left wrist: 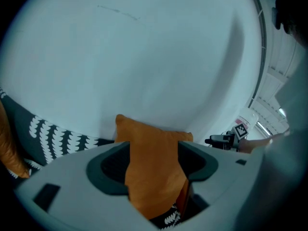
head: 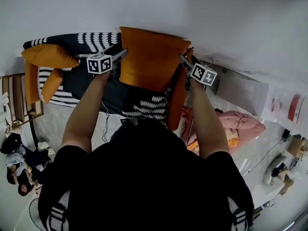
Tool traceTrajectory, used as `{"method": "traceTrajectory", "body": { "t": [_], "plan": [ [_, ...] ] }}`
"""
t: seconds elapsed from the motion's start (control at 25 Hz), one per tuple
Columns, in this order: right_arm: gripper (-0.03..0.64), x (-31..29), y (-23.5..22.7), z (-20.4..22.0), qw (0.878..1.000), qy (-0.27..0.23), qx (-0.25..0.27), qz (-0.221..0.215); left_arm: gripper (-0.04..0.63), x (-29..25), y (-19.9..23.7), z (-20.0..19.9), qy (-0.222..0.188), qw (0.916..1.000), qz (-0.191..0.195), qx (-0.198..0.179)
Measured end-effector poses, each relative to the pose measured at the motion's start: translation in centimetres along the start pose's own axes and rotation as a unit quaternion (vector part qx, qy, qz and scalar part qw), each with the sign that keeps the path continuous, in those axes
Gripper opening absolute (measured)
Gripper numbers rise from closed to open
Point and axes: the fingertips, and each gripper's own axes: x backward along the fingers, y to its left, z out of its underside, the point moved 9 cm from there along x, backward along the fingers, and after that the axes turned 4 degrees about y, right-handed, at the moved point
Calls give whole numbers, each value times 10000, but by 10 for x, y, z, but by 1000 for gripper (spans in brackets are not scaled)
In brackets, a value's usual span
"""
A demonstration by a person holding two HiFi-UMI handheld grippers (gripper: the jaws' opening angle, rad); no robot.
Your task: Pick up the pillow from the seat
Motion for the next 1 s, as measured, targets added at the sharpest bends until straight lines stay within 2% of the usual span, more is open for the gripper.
{"method": "traceTrajectory", "body": {
  "t": [0.2, 0.48, 1.0],
  "plan": [
    [391, -13, -6, 0, 10000, 49, 13, -18, 331, -18, 14, -2, 25, 9999, -129, 20],
    [399, -21, -13, 1, 9999, 109, -18, -49, 347, -39, 30, 0, 78, 9994, -85, 328],
    [425, -51, -27, -1, 9994, 321, 24, -89, 391, -73, 57, -5, 383, 9990, -181, 172]
  ]
}}
